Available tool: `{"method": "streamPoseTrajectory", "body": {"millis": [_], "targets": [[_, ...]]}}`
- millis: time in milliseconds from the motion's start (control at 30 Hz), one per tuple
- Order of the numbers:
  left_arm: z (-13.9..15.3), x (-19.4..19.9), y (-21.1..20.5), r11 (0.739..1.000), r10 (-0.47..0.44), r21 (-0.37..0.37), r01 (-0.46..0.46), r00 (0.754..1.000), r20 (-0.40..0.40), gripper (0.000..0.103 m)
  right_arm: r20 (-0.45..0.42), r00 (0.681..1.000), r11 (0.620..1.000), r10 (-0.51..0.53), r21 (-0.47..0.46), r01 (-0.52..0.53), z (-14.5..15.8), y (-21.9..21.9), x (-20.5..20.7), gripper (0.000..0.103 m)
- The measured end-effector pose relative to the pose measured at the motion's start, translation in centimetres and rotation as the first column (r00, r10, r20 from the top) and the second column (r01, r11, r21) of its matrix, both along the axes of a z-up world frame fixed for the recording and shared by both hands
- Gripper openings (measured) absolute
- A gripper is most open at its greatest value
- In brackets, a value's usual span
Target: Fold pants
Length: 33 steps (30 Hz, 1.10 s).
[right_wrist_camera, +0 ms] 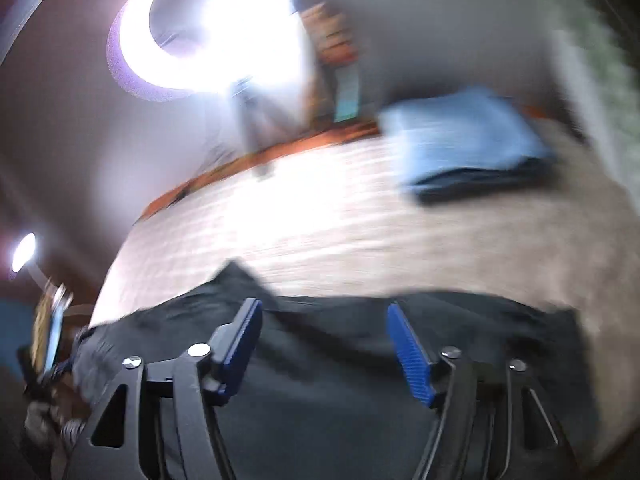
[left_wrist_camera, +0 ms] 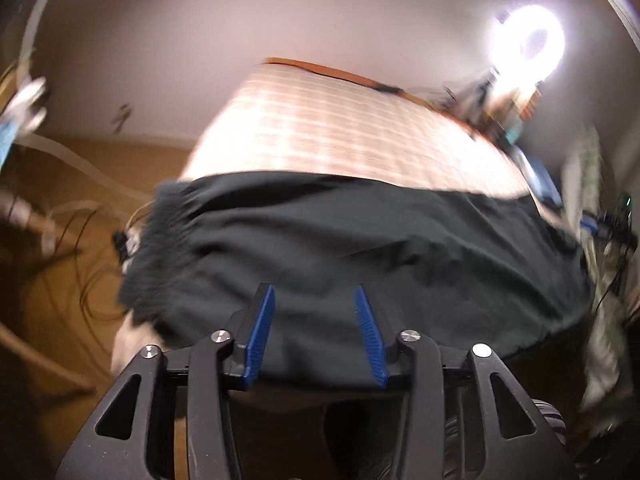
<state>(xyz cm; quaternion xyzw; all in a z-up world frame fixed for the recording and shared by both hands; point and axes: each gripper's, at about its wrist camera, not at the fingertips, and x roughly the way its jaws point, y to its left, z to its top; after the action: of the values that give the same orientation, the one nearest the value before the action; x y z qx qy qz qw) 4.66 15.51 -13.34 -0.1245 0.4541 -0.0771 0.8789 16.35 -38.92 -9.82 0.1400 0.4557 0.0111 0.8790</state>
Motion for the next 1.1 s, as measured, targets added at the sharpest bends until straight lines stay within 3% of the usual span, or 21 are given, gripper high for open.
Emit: {"method": "streamPoseTrajectory", "body": {"millis": [167,300,333,400,500,567,633,733,767,800,867,900,1000,1100], "targets": [[-1.2,-2.3,2.6,0.994,0.099,-0.041,-0.099,0.995,-0.02,0.042,-0.104,0.987,0.992,0.121,0.04,-0.117,-5.0,4.0,7.3,0.074],[-1.8,-2.8,3.7,0.985,0.155,-0.067,-0.157,0.987,-0.028,0.043,-0.176,0.973,0.988,0.151,0.009,-0.151,-8.5,6.3,10.4,0.073],[-1.9,-3.1,4.2,0.98,0.181,-0.079,-0.182,0.983,-0.028,0.045,-0.185,0.971,0.988,0.151,0.011,-0.152,-9.1,6.6,10.7,0.068],[-2.1,-3.5,5.1,0.973,0.21,-0.097,-0.212,0.977,-0.027,0.049,-0.2,0.967,0.987,0.159,0.03,-0.156,-9.9,7.0,11.2,0.022],[-2.5,-4.2,6.9,0.957,0.26,-0.124,-0.262,0.965,-0.033,0.049,-0.168,0.97,0.981,0.174,-0.055,-0.185,-9.2,8.2,11.1,0.008],[-3.1,-4.6,8.0,0.939,0.302,-0.157,-0.305,0.952,-0.043,0.049,-0.152,0.975,0.973,0.16,-0.142,-0.182,-8.5,9.0,11.0,0.005],[-3.9,-4.9,9.2,0.912,0.348,-0.208,-0.353,0.935,-0.06,0.05,-0.162,0.978,0.965,0.133,-0.206,-0.165,-8.4,9.2,11.8,0.005],[-4.9,-5.0,10.3,0.878,0.377,-0.286,-0.383,0.923,-0.078,0.05,-0.186,0.975,0.959,0.124,-0.229,-0.166,-8.1,9.6,12.4,0.009],[-5.2,-5.0,10.6,0.868,0.386,-0.307,-0.391,0.919,-0.08,0.05,-0.194,0.974,0.962,0.12,-0.22,-0.162,-8.0,9.6,12.5,0.017],[-5.4,-4.9,10.9,0.86,0.394,-0.318,-0.398,0.916,-0.081,0.05,-0.19,0.975,0.966,0.118,-0.206,-0.157,-7.6,9.7,12.4,0.032],[-5.7,-4.8,11.4,0.839,0.417,-0.349,-0.418,0.905,-0.081,0.05,-0.156,0.982,0.967,0.104,-0.216,-0.136,-6.3,10.2,11.6,0.042],[-5.7,-4.8,11.5,0.831,0.424,-0.363,-0.421,0.902,-0.077,0.05,-0.149,0.984,0.966,0.103,-0.219,-0.134,-5.8,10.3,11.1,0.042],[-5.1,-4.8,11.3,0.831,0.428,-0.375,-0.411,0.903,-0.041,0.049,-0.116,0.986,0.965,0.123,-0.219,-0.146,-4.1,11.8,9.1,0.043],[-3.9,-4.8,10.3,0.858,0.416,-0.34,-0.385,0.909,0.02,0.049,-0.095,0.982,0.963,0.165,-0.2,-0.181,-2.9,13.7,7.2,0.046]]}}
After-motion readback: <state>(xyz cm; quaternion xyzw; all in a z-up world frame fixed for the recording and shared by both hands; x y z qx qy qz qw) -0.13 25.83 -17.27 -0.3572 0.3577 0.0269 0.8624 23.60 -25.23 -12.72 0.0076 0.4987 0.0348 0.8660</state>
